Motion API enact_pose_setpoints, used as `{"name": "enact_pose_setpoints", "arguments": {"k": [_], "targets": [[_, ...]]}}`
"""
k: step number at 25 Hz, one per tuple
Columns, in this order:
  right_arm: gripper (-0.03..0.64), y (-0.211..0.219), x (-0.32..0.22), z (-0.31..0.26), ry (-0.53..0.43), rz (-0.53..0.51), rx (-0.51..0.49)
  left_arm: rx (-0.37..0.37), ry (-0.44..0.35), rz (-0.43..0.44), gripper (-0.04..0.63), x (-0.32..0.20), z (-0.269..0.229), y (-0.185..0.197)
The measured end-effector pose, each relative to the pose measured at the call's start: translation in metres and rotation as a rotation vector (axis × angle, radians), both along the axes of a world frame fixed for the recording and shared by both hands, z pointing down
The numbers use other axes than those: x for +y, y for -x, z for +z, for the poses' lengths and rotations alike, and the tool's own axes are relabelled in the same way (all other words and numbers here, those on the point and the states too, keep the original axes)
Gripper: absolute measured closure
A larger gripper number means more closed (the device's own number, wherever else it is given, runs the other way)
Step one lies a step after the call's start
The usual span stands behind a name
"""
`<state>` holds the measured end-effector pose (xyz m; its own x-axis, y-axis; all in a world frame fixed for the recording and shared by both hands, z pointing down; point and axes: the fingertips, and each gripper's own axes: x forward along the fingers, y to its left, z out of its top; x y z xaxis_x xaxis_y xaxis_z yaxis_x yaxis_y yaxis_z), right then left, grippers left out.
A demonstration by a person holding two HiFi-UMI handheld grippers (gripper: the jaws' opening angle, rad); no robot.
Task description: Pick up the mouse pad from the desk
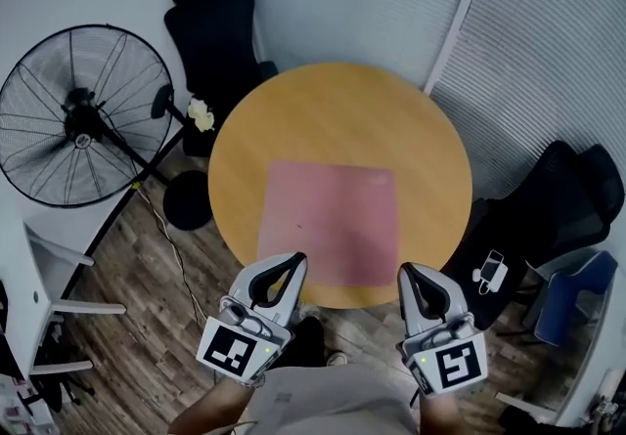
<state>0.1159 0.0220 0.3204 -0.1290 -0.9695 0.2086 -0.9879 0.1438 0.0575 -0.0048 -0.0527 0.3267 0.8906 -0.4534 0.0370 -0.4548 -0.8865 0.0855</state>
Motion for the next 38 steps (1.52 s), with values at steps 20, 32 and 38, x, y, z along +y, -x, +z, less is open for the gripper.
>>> {"name": "enact_pose_setpoints", "arguments": {"k": [20,32,38], "targets": [[0.612,-0.020,-0.123,0.015,0.023,0.034,0.014,-0.019,0.032,0.019,0.589,-0.128,0.022,-0.016],[0.587,-0.047,-0.127,0.067,0.137,0.038,-0.012,-0.106,0.134,-0.047,0.588,-0.152,0.085,-0.004],[0.572,-0.071,-0.125,0.117,0.225,0.082,-0.020,-0.187,0.182,-0.082,0.571,-0.167,0.139,0.012]]}}
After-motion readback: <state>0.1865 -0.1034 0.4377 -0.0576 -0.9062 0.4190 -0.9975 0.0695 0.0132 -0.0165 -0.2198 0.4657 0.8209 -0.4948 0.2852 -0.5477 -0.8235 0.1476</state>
